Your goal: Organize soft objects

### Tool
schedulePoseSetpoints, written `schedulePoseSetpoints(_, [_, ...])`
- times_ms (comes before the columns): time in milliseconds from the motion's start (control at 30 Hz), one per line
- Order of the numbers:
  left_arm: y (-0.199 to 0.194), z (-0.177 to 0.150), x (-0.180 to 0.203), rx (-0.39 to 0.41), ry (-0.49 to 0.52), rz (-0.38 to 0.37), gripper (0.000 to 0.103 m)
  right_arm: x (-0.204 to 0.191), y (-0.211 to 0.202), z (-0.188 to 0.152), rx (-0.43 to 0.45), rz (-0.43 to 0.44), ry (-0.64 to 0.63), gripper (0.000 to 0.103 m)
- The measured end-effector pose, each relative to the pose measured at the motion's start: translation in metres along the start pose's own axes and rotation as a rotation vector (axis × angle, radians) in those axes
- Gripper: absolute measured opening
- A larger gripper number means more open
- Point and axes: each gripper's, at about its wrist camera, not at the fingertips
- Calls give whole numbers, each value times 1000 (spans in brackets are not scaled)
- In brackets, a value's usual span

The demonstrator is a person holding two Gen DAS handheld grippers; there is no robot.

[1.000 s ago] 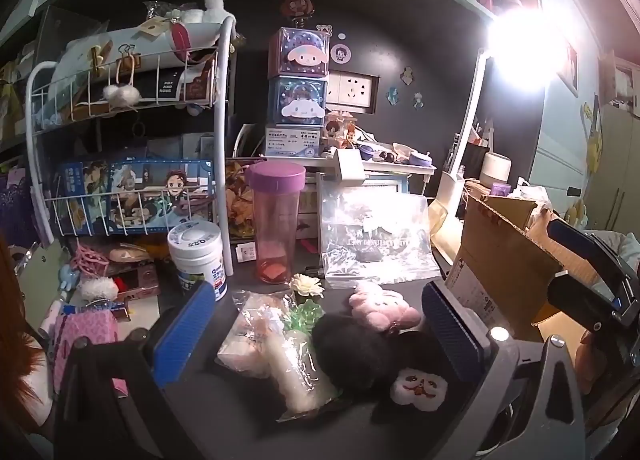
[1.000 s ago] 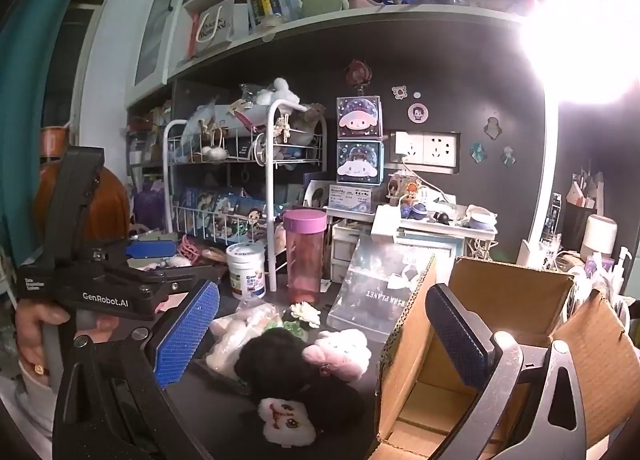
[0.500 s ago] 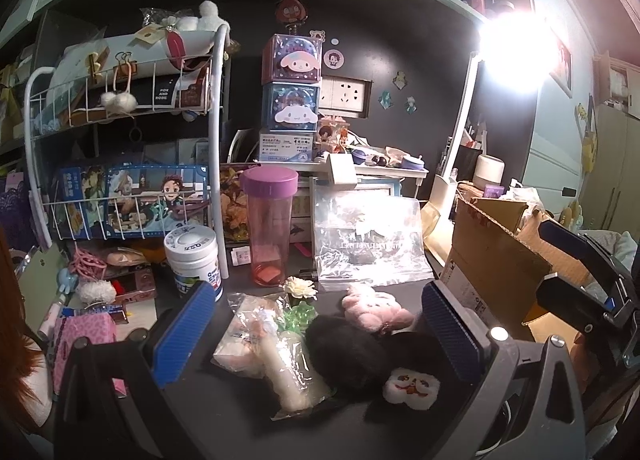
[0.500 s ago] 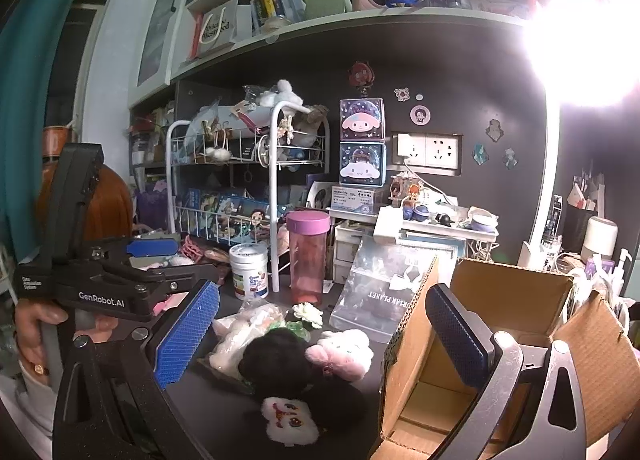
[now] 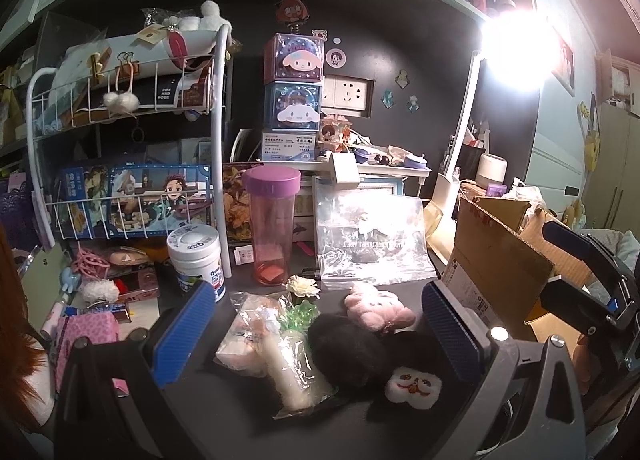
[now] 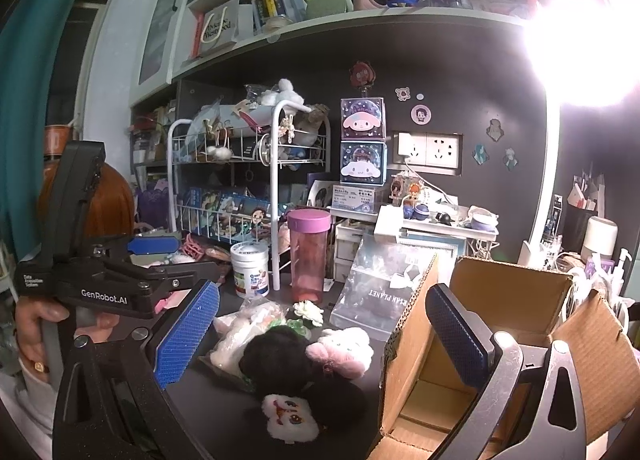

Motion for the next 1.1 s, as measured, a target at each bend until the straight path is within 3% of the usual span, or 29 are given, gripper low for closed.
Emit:
schedulePoseSetpoints(900, [0,-2,-1,4,-4,-8,102,-1,0,-3,-7,-2,4,103])
schedulePoseSetpoints(1100, [8,-4,-11,-2,-24,-34,102,-7,2,0,17,-75,-4,103])
Point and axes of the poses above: each gripper's, at about its wrist camera, not at the fingertips, and y roughly the way its jaws point, x to its right, z to its top, and after that the axes turned 10 degrees about x, right-handed
